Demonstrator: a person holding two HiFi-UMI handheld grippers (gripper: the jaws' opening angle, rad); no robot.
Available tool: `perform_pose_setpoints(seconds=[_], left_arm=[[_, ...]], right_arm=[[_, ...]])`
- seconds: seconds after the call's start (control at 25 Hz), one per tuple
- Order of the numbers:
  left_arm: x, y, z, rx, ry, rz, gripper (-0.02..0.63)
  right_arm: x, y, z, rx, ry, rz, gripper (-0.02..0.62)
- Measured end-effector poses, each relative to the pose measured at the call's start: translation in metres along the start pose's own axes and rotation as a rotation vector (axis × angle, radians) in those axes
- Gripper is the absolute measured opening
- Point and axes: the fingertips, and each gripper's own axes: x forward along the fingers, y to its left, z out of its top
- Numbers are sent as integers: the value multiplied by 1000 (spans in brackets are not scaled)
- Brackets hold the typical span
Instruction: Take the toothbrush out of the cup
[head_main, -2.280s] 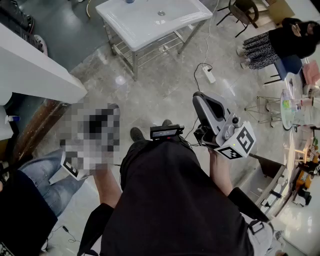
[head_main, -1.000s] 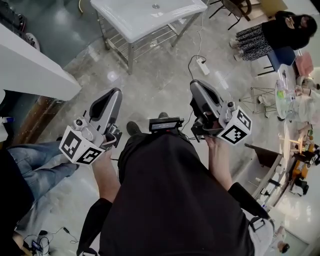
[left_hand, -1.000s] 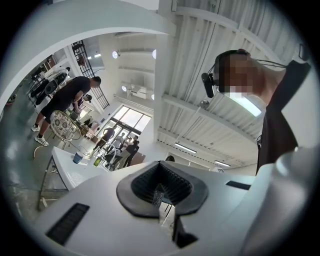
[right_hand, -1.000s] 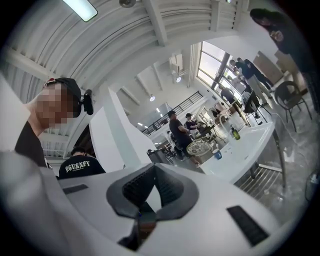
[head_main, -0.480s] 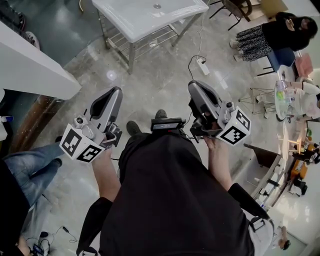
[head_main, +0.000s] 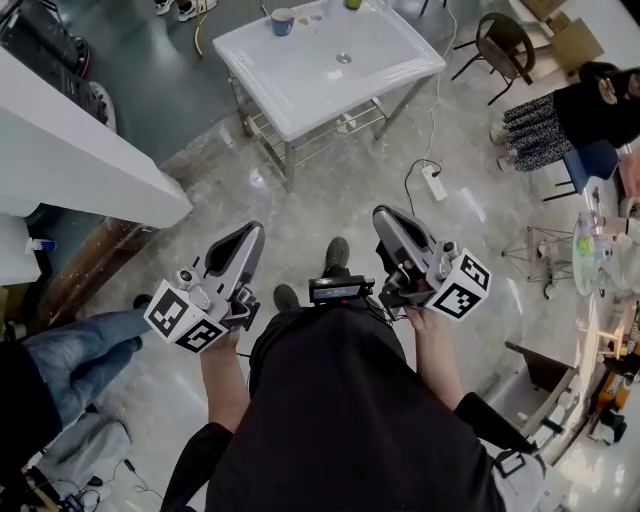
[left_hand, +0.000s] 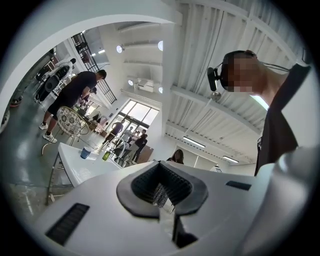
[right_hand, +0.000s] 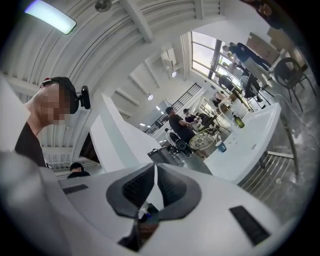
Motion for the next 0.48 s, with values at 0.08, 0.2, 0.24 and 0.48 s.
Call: perform_pose_setpoints(seconds=[0.08, 0.2, 0.24, 0.48], left_arm=[[26, 7, -1, -25, 18, 11, 8], [67, 22, 0, -67, 37, 40, 8], [81, 27, 2, -75, 38, 52, 8], [144, 46, -9, -99, 70, 78, 8]], right_arm=[[5, -22, 17, 10, -8, 11, 6], [11, -58, 44, 22, -20, 27, 6], [13, -71, 51, 30, -21, 31, 6], [5, -137, 79, 62, -38, 12, 12]])
